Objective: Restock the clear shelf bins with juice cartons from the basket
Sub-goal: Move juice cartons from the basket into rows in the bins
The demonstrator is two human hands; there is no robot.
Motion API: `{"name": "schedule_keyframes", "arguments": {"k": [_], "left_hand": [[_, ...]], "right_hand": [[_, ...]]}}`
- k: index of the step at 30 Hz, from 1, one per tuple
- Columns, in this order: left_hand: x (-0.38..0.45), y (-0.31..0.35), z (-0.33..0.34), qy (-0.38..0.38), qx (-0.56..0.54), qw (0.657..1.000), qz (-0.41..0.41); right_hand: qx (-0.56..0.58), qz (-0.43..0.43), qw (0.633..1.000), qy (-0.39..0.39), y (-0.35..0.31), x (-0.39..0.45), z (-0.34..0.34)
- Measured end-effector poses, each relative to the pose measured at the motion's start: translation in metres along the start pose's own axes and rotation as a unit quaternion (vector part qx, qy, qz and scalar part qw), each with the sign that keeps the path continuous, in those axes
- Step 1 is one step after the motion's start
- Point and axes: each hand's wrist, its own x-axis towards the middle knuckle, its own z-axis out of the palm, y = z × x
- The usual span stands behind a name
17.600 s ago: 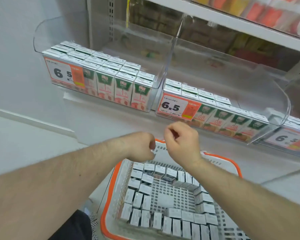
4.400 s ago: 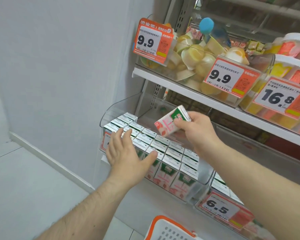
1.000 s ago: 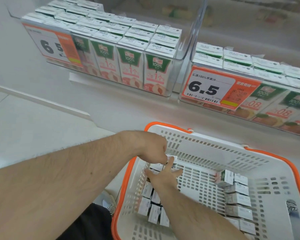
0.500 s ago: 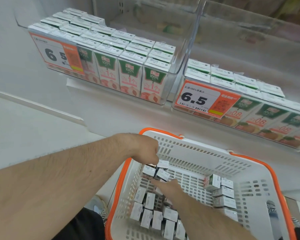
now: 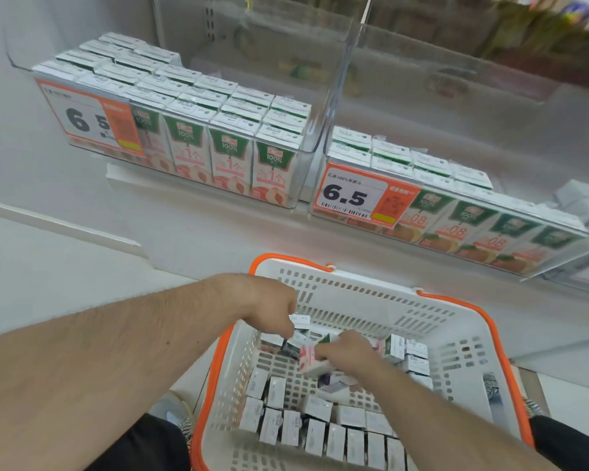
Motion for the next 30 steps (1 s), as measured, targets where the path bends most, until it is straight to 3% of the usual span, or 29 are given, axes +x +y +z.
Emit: {"name": "schedule_keyframes", "arguments": {"k": [4, 8, 13, 17, 19, 22, 25, 27, 30], "left_hand": [[-0.013, 0.021, 0.004, 0.062, -0.055, 0.994, 0.071], [-0.026, 0.047, 0.014, 0.133, -0.178, 0.965, 0.141], [-0.045, 0.057, 0.010, 0.167, -0.402, 0.882, 0.178], [-0.049, 0.060, -0.001, 0.172, -0.521, 0.814, 0.188], [-0.053, 0.057, -0.012, 0.169, -0.546, 0.798, 0.190], [-0.070, 0.052, -0.030, 0.144, -0.450, 0.850, 0.231], [-0.077, 0.065, -0.032, 0.185, -0.219, 0.922, 0.262], [-0.070, 0.083, -0.026, 0.224, -0.101, 0.925, 0.288], [-0.049, 0.098, -0.022, 0.280, -0.028, 0.910, 0.304]], "right_hand": [[0.074, -0.061, 0.995, -0.037, -0.021, -0.059, -0.050], [0.153, -0.126, 0.973, -0.118, -0.041, -0.111, -0.082], [0.229, -0.193, 0.945, -0.128, -0.033, -0.152, -0.098], [0.264, -0.233, 0.932, -0.091, -0.018, -0.173, -0.108], [0.299, -0.225, 0.925, -0.057, -0.014, -0.182, -0.115], [0.366, -0.198, 0.909, 0.001, -0.010, -0.190, -0.125], [0.457, -0.141, 0.878, 0.020, -0.015, -0.192, -0.140], [0.504, -0.122, 0.855, -0.007, -0.022, -0.188, -0.151], [0.511, -0.129, 0.849, -0.039, -0.028, -0.174, -0.162]]}}
